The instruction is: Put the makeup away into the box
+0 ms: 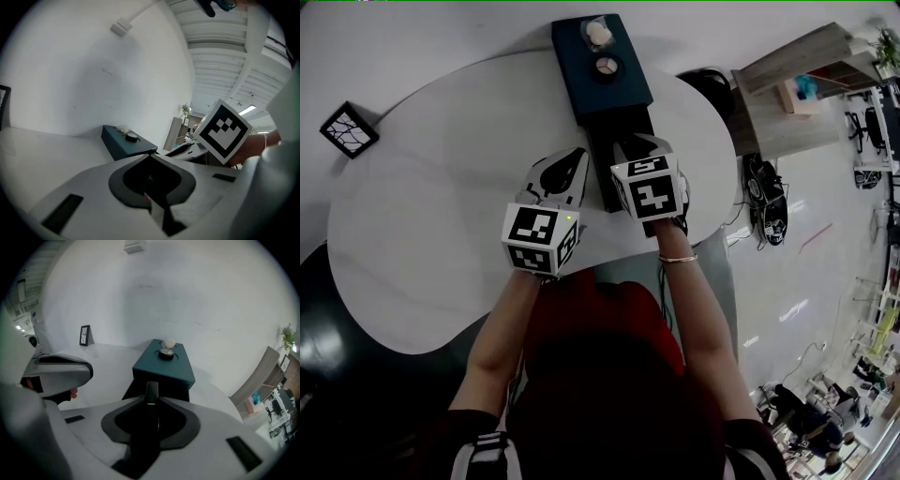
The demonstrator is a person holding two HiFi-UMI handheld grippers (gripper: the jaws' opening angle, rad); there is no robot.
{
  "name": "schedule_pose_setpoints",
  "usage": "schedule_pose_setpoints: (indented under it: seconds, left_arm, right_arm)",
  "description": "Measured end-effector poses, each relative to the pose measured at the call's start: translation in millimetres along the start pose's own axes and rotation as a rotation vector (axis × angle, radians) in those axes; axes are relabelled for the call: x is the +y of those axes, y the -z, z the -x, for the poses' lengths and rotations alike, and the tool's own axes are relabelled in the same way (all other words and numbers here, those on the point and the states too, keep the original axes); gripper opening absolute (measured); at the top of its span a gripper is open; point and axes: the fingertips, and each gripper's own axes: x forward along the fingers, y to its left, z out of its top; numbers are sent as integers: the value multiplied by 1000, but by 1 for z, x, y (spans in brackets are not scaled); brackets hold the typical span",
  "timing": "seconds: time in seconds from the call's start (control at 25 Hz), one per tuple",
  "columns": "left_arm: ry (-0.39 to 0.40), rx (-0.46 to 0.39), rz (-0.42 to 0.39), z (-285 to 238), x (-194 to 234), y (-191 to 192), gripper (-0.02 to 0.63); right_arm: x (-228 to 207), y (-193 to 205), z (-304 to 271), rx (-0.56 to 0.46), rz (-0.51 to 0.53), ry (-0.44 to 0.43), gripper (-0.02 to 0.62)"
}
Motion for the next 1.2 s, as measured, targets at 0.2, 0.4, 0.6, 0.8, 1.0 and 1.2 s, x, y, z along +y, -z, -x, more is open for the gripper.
schedule_pose_setpoints:
  seconds: [0.2, 0.4, 0.6, 0.8, 1.0, 1.2]
  left_arm:
    - [0, 17, 18, -9, 7, 4, 23]
    - [-16, 22, 46, -15, 17, 7, 23]
    - [-35, 20, 59, -18, 28, 10, 23]
    - [-43, 26, 60, -20, 30, 11, 23]
    - [-55, 23, 64, -23, 32, 10, 23]
    - [-68, 27, 63, -23, 32, 12, 23]
  right_arm:
    - [0, -1, -11, 28, -6, 5, 100]
    - [-1, 3, -21, 61, 4, 7, 100]
    - [2, 6, -32, 99, 17, 4, 100]
    - [2, 11, -38, 119, 29, -1, 100]
    - [7, 14, -43, 124, 43, -19, 100]
    - [11, 19, -47, 136, 47, -24, 100]
